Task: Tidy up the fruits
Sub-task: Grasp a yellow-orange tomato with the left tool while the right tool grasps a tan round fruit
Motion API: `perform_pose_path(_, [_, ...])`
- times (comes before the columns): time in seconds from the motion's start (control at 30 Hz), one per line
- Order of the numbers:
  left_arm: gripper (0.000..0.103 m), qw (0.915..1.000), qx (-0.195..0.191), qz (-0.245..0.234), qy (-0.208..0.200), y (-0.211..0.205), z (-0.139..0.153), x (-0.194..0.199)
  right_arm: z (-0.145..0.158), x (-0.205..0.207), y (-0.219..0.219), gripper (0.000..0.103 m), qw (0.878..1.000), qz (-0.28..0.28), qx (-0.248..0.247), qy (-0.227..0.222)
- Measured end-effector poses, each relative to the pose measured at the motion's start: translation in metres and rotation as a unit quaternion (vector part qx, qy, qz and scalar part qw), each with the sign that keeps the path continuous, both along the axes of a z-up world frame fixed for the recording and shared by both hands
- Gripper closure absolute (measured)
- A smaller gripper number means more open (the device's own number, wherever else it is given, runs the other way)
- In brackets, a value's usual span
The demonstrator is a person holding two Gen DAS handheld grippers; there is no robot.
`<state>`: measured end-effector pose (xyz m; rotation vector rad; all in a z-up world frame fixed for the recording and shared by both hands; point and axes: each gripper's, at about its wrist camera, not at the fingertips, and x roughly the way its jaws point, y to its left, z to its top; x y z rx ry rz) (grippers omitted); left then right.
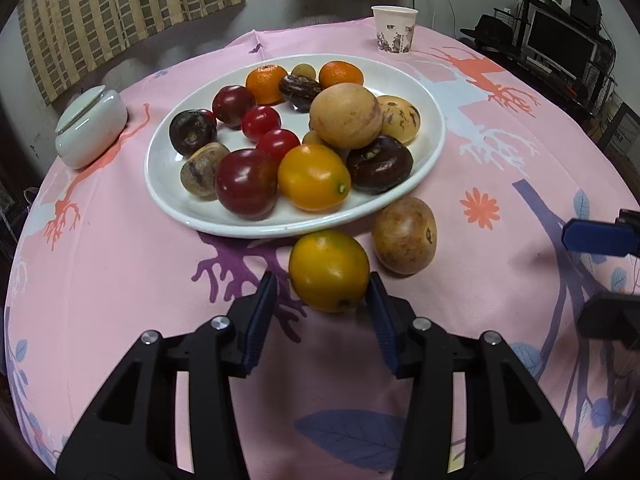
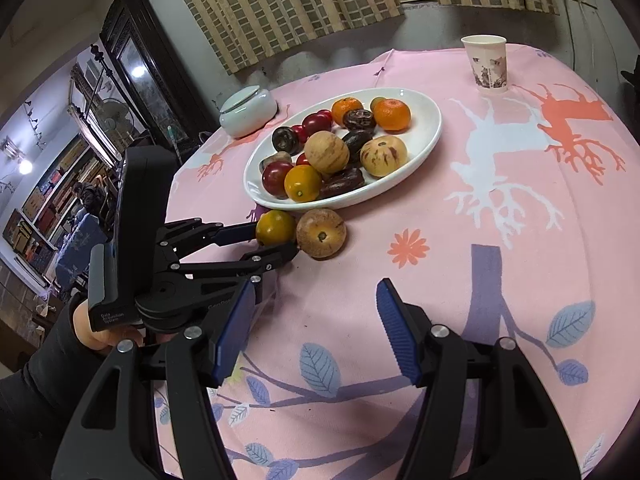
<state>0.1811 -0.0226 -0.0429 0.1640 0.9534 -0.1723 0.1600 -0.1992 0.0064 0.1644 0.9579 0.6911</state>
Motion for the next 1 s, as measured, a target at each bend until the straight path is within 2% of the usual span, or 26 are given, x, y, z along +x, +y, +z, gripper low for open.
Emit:
perform_pose_path(0.13, [0.056,0.9999,0.000,0.009,-0.006,-0.005,-0.003,0.005,-0.001,-0.002,0.003,0.039,1.000,0.007,-0.007,-0.002])
perform_pose_path(0.3, [0.056,0.9995,-0.023,0.020,-0.002,-0.001,-0.004,0.010,-0.003,-0.002,0.005,0.039,1.000,0.007,-0.012,-0.001])
perform_pose_path(0.33, [0.060,0.9996,-0.020,0.019,-0.004,-0.002,-0.004,0.010,-0.003,-0.002,0.005,0.039,1.000,0.007,-0.014,0.000])
perform_pose_path(0.43, [0.062,0.9999,-0.001,0.013,-0.010,-0.006,-0.003,0.005,-0.003,-0.003,0.006,0.039,1.000,0.008,-0.015,-0.001])
perform_pose_path(0.63, [0.062,0.9995,-0.025,0.017,-0.005,0.000,0.004,-0.005,-0.004,-0.004,0.009,0.039,0.999,0.010,-0.032,-0.013])
perform_pose_path(0.77, [0.062,0.9994,-0.031,0.013,-0.006,0.004,0.007,-0.018,-0.010,-0.006,0.017,0.039,0.997,0.012,-0.064,-0.027])
perform_pose_path(1.0, [0.062,0.9987,-0.048,0.017,-0.009,0.018,0.013,-0.038,-0.017,-0.008,0.025,0.039,0.995,0.026,-0.081,-0.046])
